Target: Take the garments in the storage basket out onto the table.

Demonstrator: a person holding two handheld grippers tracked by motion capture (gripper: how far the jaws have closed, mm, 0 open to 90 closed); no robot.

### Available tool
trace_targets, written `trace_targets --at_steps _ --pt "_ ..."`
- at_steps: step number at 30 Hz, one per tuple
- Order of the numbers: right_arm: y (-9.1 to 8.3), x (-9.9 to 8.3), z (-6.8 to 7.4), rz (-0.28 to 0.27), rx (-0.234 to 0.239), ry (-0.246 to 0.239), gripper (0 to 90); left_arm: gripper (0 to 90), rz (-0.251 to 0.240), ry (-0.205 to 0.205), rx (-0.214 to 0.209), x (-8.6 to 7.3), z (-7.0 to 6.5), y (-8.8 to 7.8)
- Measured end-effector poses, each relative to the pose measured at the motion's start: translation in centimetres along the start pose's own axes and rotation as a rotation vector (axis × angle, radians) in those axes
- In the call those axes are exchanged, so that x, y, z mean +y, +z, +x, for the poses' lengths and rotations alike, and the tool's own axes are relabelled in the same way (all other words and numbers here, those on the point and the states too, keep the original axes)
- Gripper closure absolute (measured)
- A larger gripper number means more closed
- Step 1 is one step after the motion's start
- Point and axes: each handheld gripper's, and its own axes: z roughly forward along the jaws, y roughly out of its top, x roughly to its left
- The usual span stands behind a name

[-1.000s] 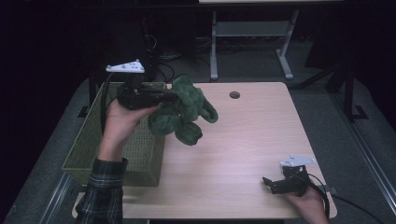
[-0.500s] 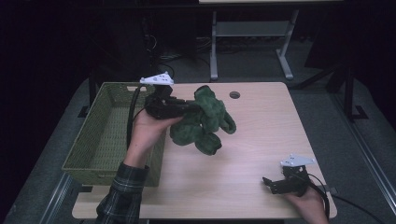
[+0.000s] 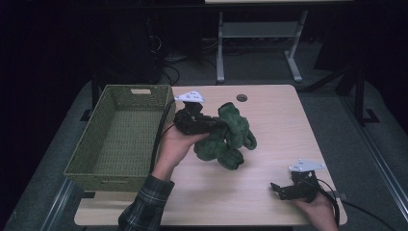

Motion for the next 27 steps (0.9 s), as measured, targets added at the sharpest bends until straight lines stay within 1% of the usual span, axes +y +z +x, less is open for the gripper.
trace_targets --at_steps 1,4,7,9,10,12,14,17,22,27 --pt "0.0 0.0 0.0 0.0 0.0 0.0 0.0 82.6 0.005 -0.007 0.0 -0.3 -0.1 0.6" --pt "0.0 0.0 0.0 -0.001 0.0 0.0 0.0 82.7 0.013 -0.012 -0.006 -0.8 -0.2 1.7" --pt "0.0 0.0 0.0 -0.001 -0.001 -0.002 0.0 82.6 0.018 -0.03 -0.016 -1.6 -0.2 3.1" --pt "0.0 0.0 0.0 -0.002 -0.001 -0.004 0.0 82.6 0.031 -0.033 -0.017 -2.2 -0.1 4.1" --pt "0.0 0.0 0.0 -0.001 0.0 -0.001 0.0 82.6 0.028 -0.046 -0.017 -2.6 -0.1 4.7" --pt "0.0 0.0 0.0 -0.001 -0.001 -0.002 0.0 82.7 0.035 -0.067 -0.024 -3.4 0.2 5.9" --pt "0.0 0.0 0.0 0.0 -0.001 0.0 0.0 82.6 0.047 -0.084 -0.027 -4.0 0.4 6.7" --pt "0.0 0.0 0.0 0.002 0.0 -0.001 0.0 82.7 0.066 -0.095 -0.027 -4.9 0.9 8.0" --pt "0.0 0.0 0.0 0.002 0.0 -0.001 0.0 82.6 0.106 -0.114 -0.011 -6.4 1.5 9.9" --pt "0.0 0.0 0.0 0.001 -0.001 -0.003 0.0 82.6 0.143 -0.12 0.004 -7.7 2.2 11.4"
